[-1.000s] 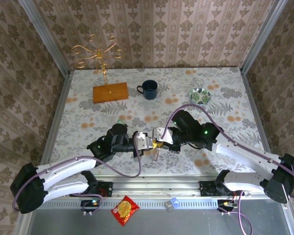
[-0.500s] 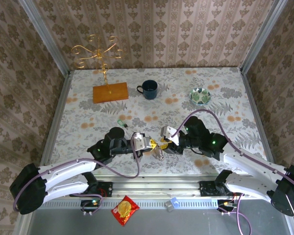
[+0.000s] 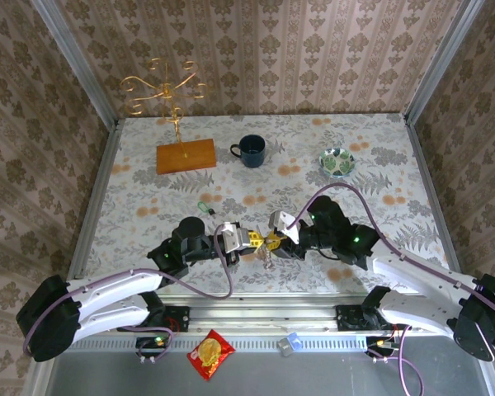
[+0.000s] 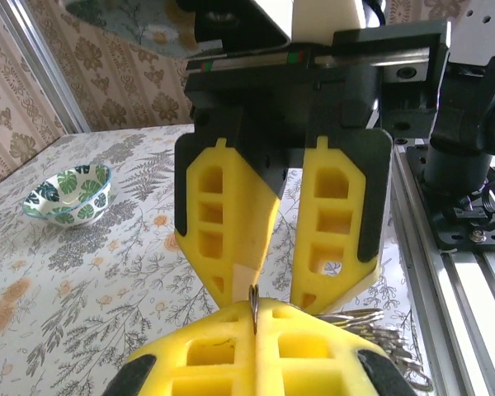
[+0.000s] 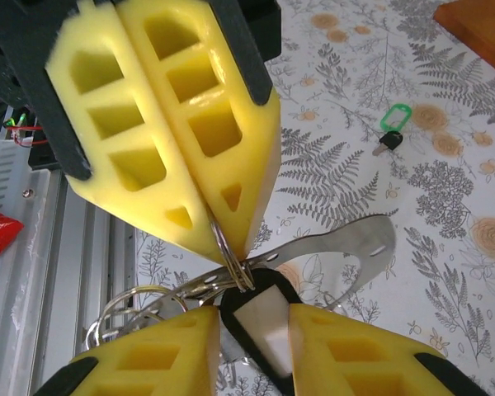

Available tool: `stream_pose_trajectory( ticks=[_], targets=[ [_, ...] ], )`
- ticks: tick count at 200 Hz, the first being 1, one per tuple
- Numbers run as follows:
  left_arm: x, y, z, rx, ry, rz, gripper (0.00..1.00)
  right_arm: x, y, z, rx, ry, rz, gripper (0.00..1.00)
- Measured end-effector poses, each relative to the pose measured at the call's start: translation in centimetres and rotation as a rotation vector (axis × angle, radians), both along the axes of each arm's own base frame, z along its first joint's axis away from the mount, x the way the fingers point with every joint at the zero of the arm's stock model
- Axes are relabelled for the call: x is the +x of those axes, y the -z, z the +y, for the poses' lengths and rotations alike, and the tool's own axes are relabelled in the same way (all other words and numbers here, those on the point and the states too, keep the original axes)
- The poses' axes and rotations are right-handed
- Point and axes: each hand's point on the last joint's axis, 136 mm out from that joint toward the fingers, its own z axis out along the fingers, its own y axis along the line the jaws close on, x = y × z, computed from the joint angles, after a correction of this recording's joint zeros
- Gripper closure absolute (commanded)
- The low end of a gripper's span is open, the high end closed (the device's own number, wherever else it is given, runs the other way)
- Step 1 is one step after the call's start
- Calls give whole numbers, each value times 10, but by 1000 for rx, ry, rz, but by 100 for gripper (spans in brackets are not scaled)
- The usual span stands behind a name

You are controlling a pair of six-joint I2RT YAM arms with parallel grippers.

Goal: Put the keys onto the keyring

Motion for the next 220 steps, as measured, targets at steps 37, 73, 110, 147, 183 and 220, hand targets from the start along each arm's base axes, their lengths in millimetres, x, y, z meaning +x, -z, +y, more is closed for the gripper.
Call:
stream_pose_trajectory(
  ticks=[37, 73, 110, 147, 183, 220],
  targets=[
    [1, -4, 0, -15, -2, -4, 100, -1, 1, 0, -1, 0, 7, 71],
    [1, -8, -1, -33, -3, -12, 100, 0, 1, 0, 2, 6, 16, 76],
    [1, -8, -1, -48, -6, -4, 100, -1, 6, 2, -7, 2, 31, 89],
    [4, -7, -1, -55, -11, -1, 100, -1, 13, 3, -24, 0, 51, 95],
    [3, -7, -1, -58, -11, -3, 100, 0, 9, 1, -24, 10, 33, 76],
    [3, -6, -1, -57, -10, -2, 100, 0, -8, -8, -7, 42, -32, 72]
  ],
)
